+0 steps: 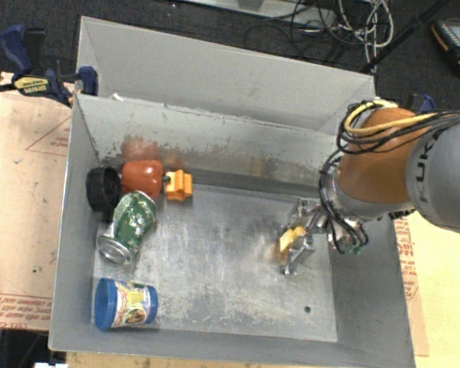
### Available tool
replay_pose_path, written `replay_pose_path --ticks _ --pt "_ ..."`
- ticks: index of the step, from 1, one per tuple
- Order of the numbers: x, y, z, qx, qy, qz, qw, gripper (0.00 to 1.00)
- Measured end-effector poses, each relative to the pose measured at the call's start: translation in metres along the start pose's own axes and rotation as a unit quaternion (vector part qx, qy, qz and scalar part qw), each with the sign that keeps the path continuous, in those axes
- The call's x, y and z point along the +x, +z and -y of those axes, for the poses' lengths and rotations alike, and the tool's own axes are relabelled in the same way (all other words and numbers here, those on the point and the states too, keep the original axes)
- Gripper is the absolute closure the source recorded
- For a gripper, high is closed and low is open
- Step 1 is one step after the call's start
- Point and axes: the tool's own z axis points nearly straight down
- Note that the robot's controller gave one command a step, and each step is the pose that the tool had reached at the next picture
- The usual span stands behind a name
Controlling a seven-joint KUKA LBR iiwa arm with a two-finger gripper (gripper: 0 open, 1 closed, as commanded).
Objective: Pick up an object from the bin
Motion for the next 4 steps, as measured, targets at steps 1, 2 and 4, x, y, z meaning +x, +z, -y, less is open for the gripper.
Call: replay_pose_path --ticks 1,2,4 --pt "0.003 -0.019 -0.001 -0.001 0.0 -0.0052 1.0 1.0" --pt "0.002 -0.039 0.0 0.0 0.0 -0.0033 1.0 1.0" --pt "0.0 -0.057 0.0 0.0 0.0 -0.0013 1.0 1.0"
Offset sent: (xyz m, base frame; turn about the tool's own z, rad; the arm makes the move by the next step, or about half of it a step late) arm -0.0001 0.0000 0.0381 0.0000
